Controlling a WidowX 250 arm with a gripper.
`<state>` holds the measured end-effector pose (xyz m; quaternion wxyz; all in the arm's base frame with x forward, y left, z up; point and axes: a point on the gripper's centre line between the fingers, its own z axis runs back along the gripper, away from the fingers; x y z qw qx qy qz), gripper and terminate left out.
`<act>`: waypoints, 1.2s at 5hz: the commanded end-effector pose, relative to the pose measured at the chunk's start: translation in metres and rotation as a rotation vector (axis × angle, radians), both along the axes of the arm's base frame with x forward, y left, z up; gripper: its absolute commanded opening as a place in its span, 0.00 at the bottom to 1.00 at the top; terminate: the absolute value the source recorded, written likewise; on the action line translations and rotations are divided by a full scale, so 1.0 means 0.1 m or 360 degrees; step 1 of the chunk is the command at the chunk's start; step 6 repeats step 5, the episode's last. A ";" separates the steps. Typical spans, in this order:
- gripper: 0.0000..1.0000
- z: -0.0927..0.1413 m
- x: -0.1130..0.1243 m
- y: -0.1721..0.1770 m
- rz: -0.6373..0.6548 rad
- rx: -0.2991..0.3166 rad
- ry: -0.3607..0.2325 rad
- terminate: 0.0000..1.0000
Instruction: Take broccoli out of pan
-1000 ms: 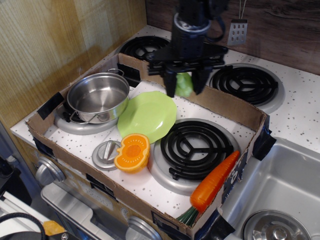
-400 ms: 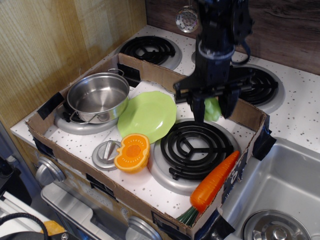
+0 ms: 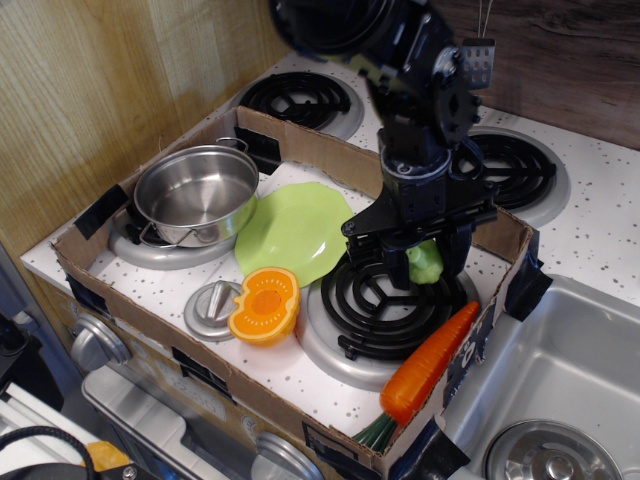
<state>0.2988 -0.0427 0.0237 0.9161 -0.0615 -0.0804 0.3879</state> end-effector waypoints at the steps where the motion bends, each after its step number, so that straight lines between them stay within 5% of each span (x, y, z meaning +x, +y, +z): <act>1: 1.00 0.37 0.16 0.05 -0.0045 0.0175 0.0009 0.00; 2: 1.00 0.77 0.21 0.10 -0.0023 0.0257 0.0113 0.00; 4: 1.00 1.09 0.24 0.13 0.0053 0.0373 0.0076 0.00; 5: 1.00 1.09 0.24 0.13 0.0053 0.0373 0.0076 1.00; 6: 1.00 1.09 0.24 0.13 0.0053 0.0373 0.0076 1.00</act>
